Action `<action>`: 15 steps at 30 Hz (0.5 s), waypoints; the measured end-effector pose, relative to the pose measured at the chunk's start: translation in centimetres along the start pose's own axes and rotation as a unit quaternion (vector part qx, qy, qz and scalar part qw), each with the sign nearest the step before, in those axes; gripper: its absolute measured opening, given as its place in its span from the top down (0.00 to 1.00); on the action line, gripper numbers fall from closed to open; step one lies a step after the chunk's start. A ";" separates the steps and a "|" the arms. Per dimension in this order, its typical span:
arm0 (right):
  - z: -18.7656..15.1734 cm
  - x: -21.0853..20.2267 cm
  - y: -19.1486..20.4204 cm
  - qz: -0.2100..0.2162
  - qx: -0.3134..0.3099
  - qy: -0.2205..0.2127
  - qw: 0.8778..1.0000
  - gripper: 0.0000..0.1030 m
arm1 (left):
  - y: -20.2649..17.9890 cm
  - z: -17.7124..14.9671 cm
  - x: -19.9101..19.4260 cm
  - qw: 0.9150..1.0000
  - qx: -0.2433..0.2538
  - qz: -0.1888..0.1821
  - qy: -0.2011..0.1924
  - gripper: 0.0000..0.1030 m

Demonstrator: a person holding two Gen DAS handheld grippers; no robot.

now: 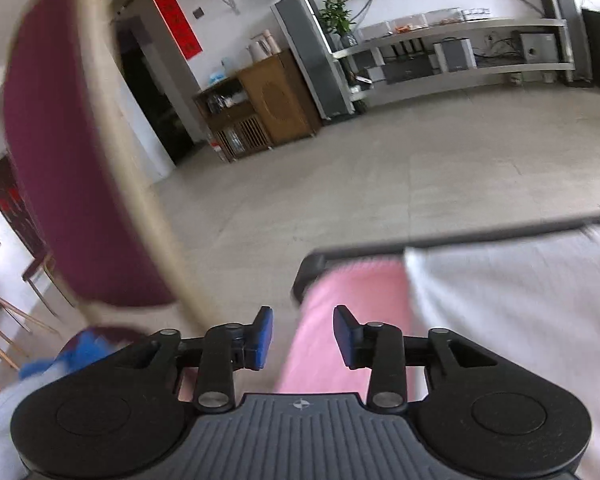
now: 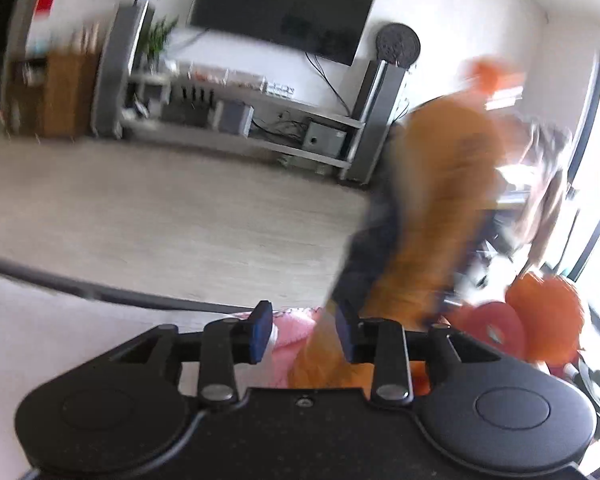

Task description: Fold clothes

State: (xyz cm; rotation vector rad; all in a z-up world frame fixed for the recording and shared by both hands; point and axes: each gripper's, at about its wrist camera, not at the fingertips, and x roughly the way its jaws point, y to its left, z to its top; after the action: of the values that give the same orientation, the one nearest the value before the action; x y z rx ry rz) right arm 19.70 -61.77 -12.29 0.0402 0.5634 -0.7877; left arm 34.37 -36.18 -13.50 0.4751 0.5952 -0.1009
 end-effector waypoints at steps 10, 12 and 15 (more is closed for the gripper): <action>-4.3 -15.3 -13.0 0.138 0.181 0.057 0.972 0.41 | 6.0 -13.9 -12.3 0.993 -0.035 -0.104 0.037 0.63; -7.4 -14.8 -14.0 0.170 0.222 0.078 0.957 0.40 | 5.4 -13.9 -11.3 0.990 -0.060 -0.118 0.049 0.64; -12.4 -11.3 -14.0 0.196 0.284 0.121 0.931 0.54 | 4.6 -13.9 -9.7 0.983 -0.098 -0.139 0.066 0.71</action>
State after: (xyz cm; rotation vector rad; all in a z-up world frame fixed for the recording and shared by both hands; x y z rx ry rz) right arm -1.96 -61.35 -14.90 0.7727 0.5201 -0.5329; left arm 20.20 -26.18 -16.29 0.2065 0.7919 -0.2760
